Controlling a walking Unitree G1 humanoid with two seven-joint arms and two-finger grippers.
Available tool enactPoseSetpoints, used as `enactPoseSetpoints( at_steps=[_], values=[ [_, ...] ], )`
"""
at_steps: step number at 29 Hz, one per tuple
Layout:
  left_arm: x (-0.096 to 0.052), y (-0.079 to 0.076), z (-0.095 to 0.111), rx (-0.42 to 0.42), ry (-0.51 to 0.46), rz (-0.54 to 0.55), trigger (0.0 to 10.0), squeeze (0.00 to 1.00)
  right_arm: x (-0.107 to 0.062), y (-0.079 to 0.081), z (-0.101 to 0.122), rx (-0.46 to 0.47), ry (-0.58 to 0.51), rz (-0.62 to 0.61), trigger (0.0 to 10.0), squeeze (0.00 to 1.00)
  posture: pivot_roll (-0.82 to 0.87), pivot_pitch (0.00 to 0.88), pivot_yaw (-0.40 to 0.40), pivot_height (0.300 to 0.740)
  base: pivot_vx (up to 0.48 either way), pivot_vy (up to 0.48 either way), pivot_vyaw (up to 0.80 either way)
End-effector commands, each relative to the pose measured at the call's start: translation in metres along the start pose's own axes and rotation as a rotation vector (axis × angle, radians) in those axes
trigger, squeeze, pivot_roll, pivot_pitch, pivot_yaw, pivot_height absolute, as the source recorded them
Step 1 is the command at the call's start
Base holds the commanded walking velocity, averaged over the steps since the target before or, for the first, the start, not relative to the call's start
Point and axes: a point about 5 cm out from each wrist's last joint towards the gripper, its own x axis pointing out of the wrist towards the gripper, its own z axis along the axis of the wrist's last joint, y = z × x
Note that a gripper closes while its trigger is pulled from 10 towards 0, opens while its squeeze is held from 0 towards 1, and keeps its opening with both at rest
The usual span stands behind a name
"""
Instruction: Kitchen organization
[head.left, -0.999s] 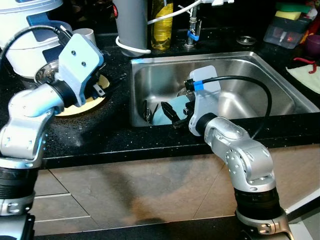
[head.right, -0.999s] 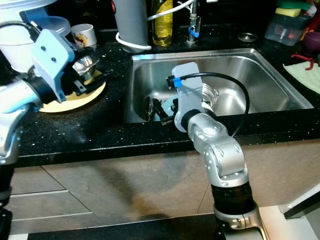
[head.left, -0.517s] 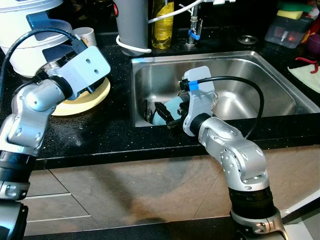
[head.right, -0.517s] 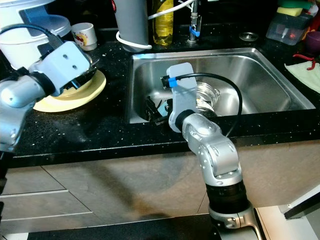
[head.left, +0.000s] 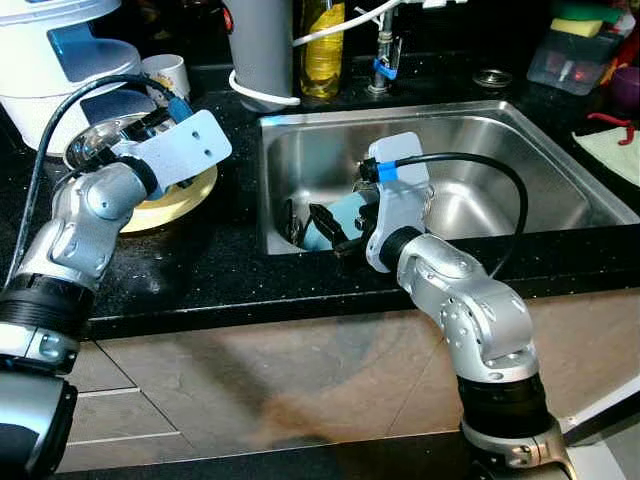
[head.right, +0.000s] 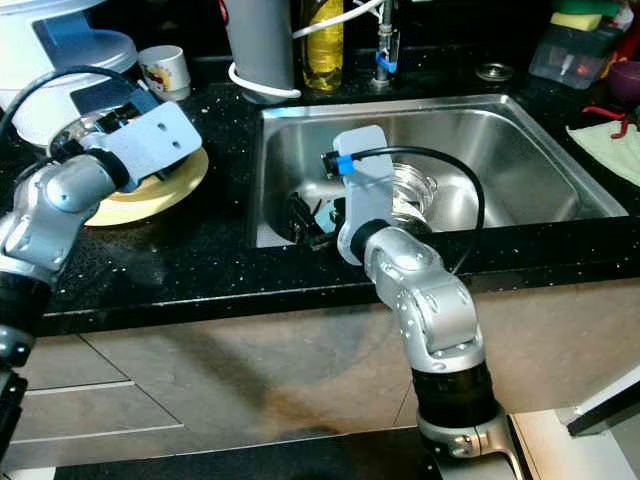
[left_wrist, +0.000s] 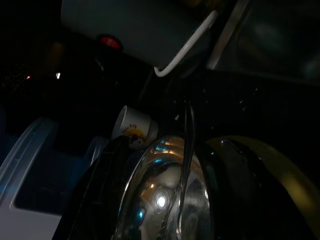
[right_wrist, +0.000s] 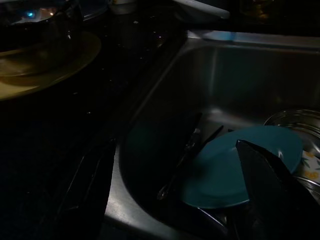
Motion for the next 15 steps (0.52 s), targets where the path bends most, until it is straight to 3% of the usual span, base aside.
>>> enactPoseSetpoints(
  at_steps=[1,5,6,7,8,9,10,15],
  values=[
    [0.0009,-0.0015,-0.0043,0.032,0.019,-0.013,10.0,0.00,0.0005,0.0032,0.0002,-0.001,-0.009,0.012,10.0,0.00,-0.03,0.207,0.030,0.740,0.000,0.000,0.00],
    [0.0016,-0.0021,-0.0074,0.029,0.022,-0.017,10.0,0.00,-0.0001,0.0030,0.0000,-0.001,-0.009,0.010,10.0,0.00,-0.03,0.202,0.030,0.740,0.000,0.000,0.00],
    [0.0024,-0.0019,-0.0083,0.026,0.023,-0.017,9.0,0.00,-0.0001,0.0025,0.0002,-0.002,-0.009,0.008,10.0,0.00,-0.02,0.211,0.030,0.740,0.000,0.000,0.00],
    [0.0029,-0.0019,-0.0093,0.019,0.025,-0.018,4.3,0.00,0.0000,0.0020,0.0003,0.000,-0.009,0.006,10.0,0.00,-0.02,0.211,0.030,0.740,0.000,0.000,0.00],
    [0.0029,-0.0019,-0.0093,0.019,0.025,-0.018,4.3,0.00,0.0000,0.0020,0.0003,0.000,-0.009,0.006,10.0,0.00,-0.02,0.211,0.030,0.740,0.000,0.000,0.00],
    [0.0033,-0.0019,-0.0101,0.015,0.026,-0.020,1.0,0.00,0.0000,0.0017,0.0004,-0.001,-0.009,0.004,10.0,0.00,-0.02,0.211,0.030,0.740,0.000,0.000,0.00],
    [0.0042,-0.0021,-0.0110,0.011,0.026,-0.022,0.0,0.00,-0.0001,0.0015,0.0004,0.000,-0.010,0.002,10.0,0.00,-0.02,0.211,0.030,0.740,0.000,0.000,0.00],
    [0.0049,-0.0021,-0.0116,0.008,0.026,-0.024,0.0,0.00,-0.0006,0.0012,0.0004,0.000,-0.010,0.000,10.0,0.00,-0.02,0.211,0.030,0.740,0.000,0.000,0.00]
  ],
)
